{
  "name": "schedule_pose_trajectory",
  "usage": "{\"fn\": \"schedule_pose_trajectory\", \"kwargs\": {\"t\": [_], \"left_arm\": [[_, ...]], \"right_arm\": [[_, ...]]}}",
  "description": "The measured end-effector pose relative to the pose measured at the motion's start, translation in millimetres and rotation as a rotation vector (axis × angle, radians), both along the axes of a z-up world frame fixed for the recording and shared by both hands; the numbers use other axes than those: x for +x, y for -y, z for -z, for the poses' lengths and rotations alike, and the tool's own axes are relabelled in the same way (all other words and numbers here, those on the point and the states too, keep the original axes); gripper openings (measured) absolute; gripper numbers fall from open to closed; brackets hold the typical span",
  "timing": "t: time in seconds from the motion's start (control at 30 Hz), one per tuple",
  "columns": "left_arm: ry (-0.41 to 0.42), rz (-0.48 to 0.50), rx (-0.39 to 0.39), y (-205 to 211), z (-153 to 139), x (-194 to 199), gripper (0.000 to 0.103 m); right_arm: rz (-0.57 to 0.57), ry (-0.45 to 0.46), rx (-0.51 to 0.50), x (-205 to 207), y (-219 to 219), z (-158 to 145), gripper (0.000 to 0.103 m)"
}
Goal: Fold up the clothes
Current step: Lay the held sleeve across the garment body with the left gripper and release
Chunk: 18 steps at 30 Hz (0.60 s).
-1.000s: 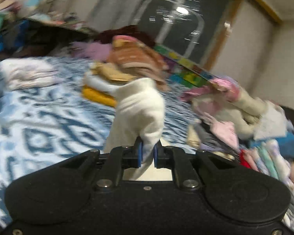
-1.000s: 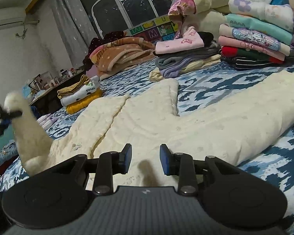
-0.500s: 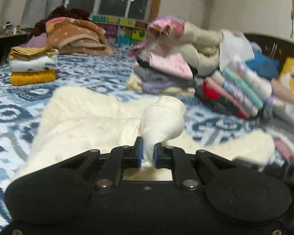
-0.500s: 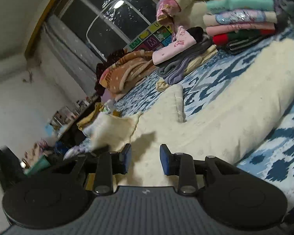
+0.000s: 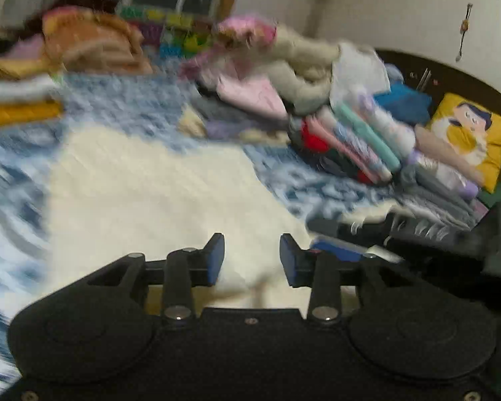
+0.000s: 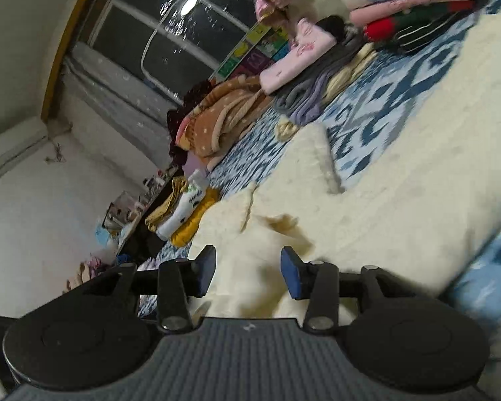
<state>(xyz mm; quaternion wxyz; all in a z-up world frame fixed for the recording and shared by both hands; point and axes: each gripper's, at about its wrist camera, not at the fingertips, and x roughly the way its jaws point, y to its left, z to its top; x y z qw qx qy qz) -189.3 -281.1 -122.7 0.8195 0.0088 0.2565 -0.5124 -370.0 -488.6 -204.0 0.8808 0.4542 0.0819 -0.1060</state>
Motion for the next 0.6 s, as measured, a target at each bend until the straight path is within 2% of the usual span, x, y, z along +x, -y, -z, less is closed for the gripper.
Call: {"fn": "schedule_pose_trajectory", "kwargs": {"t": [0.07, 0.2, 0.23, 0.27, 0.3, 0.33, 0.4, 0.5, 0.6], "left_arm": [[0.007, -0.119, -0.021, -27, -12, 20, 0.035], [0.026, -0.181, 0.064, -39, 6, 39, 0.034], [0.03, -0.191, 0.098, -40, 12, 43, 0.034], [0.034, -0.166, 0.209, -31, 32, 43, 0.035], [0.042, -0.152, 0.312, -24, 53, 43, 0.037], [0.075, -0.146, 0.308, -26, 56, 40, 0.038], [0.099, -0.139, 0.321, -26, 51, 39, 0.038], [0.091, -0.13, 0.342, -27, 38, 41, 0.038], [0.096, -0.161, 0.281, -41, 26, 38, 0.035]], "right_arm": [[-0.027, -0.022, -0.055, 11, -7, -4, 0.045], [-0.042, -0.081, -0.143, 26, -19, -7, 0.05], [-0.047, -0.086, -0.16, 28, -21, -6, 0.047], [-0.052, -0.093, -0.178, 31, -22, -6, 0.041], [-0.073, -0.107, -0.203, 34, -23, -4, 0.019], [-0.085, -0.12, -0.211, 37, -24, -2, 0.01], [-0.082, -0.134, -0.232, 36, -28, -2, 0.01], [-0.061, -0.077, -0.218, 20, -29, -11, 0.009], [-0.051, -0.063, -0.207, 15, -27, -14, 0.009]]}}
